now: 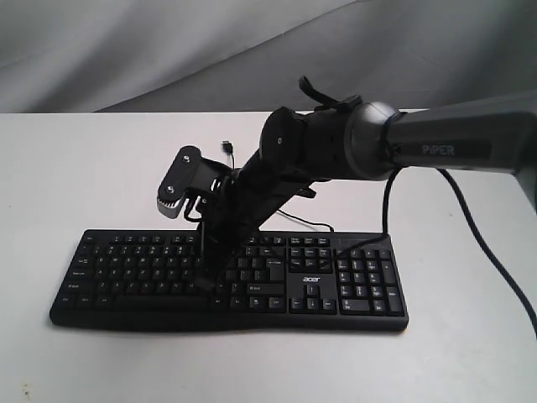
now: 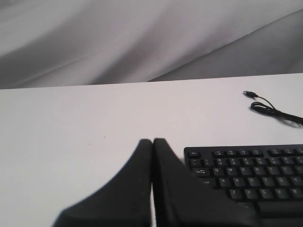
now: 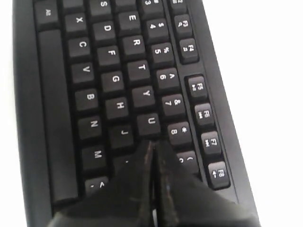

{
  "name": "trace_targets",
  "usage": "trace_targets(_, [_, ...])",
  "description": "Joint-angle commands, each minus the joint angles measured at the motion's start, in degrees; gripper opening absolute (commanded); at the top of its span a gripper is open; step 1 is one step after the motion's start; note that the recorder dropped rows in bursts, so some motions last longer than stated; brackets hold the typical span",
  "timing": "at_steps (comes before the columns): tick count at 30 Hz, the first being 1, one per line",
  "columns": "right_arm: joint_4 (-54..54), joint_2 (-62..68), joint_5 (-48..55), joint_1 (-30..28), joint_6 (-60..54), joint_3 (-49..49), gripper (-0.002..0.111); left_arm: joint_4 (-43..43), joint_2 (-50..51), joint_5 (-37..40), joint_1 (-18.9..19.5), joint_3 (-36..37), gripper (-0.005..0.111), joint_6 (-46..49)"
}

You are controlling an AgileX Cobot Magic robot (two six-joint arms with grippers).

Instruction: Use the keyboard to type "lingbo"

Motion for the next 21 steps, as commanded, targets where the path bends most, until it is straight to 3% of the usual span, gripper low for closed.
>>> trace_targets(1, [1.12,1.42,0.44,0.29,-0.49,-2.71,0.0,-0.21,-0.21,-0.41,0.06,0.28,0.0,-0.12])
trace_targets(21, [1.19,4.31,1.95,0.29,-0.39,-5.02,0.0,-0.21,-0.21,-0.41,0.06,0.28,0.0,-0.12])
